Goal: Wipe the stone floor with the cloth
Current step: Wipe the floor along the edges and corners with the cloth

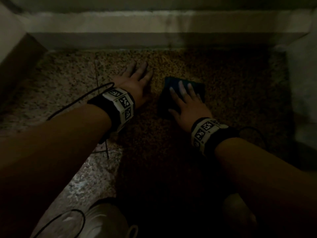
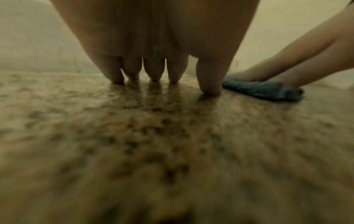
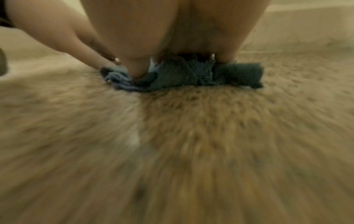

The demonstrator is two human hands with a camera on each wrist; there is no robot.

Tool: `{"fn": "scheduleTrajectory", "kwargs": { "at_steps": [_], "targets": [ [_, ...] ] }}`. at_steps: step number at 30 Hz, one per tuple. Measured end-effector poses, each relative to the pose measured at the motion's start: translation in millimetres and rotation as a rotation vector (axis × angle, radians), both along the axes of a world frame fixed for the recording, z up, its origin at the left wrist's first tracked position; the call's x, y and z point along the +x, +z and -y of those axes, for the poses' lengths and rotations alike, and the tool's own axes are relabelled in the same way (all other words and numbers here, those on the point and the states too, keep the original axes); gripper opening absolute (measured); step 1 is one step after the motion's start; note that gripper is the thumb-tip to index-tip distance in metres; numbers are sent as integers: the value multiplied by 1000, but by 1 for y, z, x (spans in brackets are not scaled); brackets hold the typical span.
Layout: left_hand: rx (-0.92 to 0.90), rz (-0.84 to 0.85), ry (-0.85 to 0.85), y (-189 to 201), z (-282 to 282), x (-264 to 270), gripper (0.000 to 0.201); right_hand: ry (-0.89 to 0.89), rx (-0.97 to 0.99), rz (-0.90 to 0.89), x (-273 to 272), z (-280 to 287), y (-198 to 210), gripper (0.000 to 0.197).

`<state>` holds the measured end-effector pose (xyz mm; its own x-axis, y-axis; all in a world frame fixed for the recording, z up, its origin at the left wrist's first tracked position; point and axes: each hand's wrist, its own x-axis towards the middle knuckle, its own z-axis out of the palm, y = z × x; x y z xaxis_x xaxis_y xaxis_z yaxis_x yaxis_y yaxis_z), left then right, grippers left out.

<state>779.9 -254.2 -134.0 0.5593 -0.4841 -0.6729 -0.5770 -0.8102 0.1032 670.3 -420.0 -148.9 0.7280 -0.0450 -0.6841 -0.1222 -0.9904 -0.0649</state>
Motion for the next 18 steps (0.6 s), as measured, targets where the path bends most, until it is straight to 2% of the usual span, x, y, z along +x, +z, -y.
{"fn": "scheduleTrajectory", "kwargs": {
  "at_steps": [8,14,18],
  "targets": [
    [18,-40,10,-3,3,5,71,-75,-8,-40,92,27,6,61],
    [13,-33,5,-5,2,4,72,-84,-34,-31,88,20,4,61],
    [-8,-27,8,-6,0,4,73,-96,0,-94,70,26,10,64]
  ]
}}
